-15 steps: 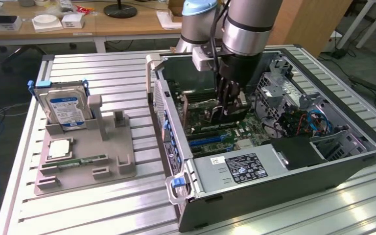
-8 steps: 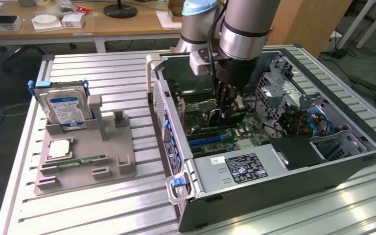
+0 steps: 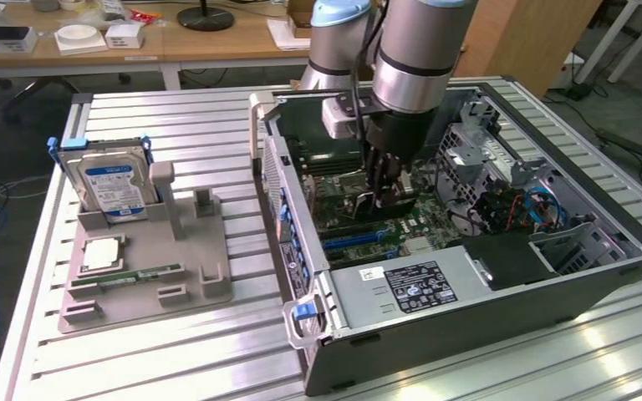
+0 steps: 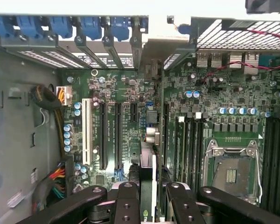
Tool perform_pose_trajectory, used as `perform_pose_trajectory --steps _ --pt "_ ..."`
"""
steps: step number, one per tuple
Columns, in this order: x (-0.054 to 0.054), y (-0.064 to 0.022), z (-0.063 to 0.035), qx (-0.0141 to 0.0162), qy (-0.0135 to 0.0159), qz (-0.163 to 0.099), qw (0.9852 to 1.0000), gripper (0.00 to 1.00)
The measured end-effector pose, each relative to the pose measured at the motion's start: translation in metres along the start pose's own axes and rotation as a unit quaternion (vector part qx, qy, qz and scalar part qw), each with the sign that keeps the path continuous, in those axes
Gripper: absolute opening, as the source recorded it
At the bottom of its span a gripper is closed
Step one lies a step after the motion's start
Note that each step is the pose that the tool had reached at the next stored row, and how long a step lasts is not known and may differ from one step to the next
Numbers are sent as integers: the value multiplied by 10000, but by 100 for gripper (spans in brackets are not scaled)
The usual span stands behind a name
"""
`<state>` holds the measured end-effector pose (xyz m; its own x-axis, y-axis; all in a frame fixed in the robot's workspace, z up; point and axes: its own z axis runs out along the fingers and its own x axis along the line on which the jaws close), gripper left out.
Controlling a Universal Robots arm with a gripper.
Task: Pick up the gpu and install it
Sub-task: 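Insert the gpu into the slot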
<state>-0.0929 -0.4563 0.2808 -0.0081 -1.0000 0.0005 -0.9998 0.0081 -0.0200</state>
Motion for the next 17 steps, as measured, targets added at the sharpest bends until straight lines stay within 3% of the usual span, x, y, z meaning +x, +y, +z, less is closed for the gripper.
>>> perform_pose_trajectory --steps 17 --pt "0 47 239 0 0 0 10000 27"
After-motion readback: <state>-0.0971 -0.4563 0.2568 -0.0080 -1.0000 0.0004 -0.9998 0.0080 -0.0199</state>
